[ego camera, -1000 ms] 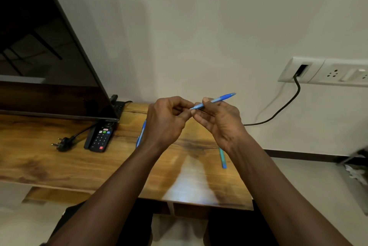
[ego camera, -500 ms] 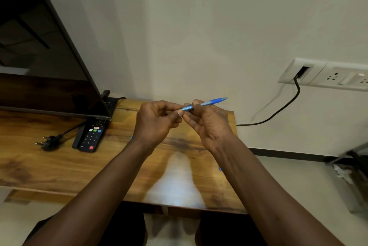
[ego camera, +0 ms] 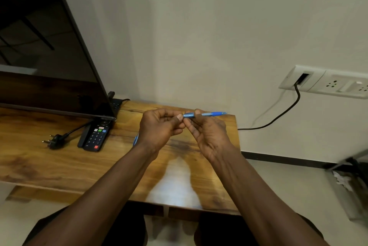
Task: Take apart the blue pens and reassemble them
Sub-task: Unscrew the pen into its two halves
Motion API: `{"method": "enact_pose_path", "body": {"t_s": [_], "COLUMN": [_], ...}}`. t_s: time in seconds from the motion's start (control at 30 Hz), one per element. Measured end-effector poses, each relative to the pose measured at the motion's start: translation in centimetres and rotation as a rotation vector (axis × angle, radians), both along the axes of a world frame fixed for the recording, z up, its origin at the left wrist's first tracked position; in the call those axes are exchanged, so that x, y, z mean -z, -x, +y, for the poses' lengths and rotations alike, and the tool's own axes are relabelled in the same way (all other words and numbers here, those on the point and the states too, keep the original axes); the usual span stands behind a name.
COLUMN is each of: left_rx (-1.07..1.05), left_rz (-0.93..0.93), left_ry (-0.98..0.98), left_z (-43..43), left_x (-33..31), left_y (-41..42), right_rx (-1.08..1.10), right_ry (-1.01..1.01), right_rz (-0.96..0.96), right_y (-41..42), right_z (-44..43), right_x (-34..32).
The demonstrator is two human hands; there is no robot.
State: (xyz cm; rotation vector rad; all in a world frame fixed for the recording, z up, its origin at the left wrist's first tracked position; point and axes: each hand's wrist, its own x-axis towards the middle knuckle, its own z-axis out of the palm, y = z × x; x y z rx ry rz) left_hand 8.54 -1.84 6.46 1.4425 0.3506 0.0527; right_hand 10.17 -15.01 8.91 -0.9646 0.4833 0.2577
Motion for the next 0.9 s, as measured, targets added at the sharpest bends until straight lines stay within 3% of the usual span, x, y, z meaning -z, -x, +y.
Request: {"method": "enact_pose_path", "body": {"t_s": [0.33,0.53,0.63,0.9], "left_rx": [-0.025,0.037,0.047,0.003], "left_rz": [-0.062,-0.169,-0.191,-0.172], "left_ry": [-0.079,-0.643,-0.831,-0.747], "left_z": [-0.4,-1.1,-1.4,-1.1], "left_x": [1.2,1.8,1.4,1.5], "left_y": [-0.2,0.1,0.6,-0.1], "right_rx": [0.051,0.024,0.004,-0.024], "right_ry": [-0.003,-0.024,-0.017,-0.002], "right_rz": [0.006,0.0,-0.003,-0.028], "right_y": [-0.3,-0.2,0.2,0.3], "right_z": [0.6,0.9,1.1,1.1], "right_x": [1.0,1.2,1.3,1.9]}}
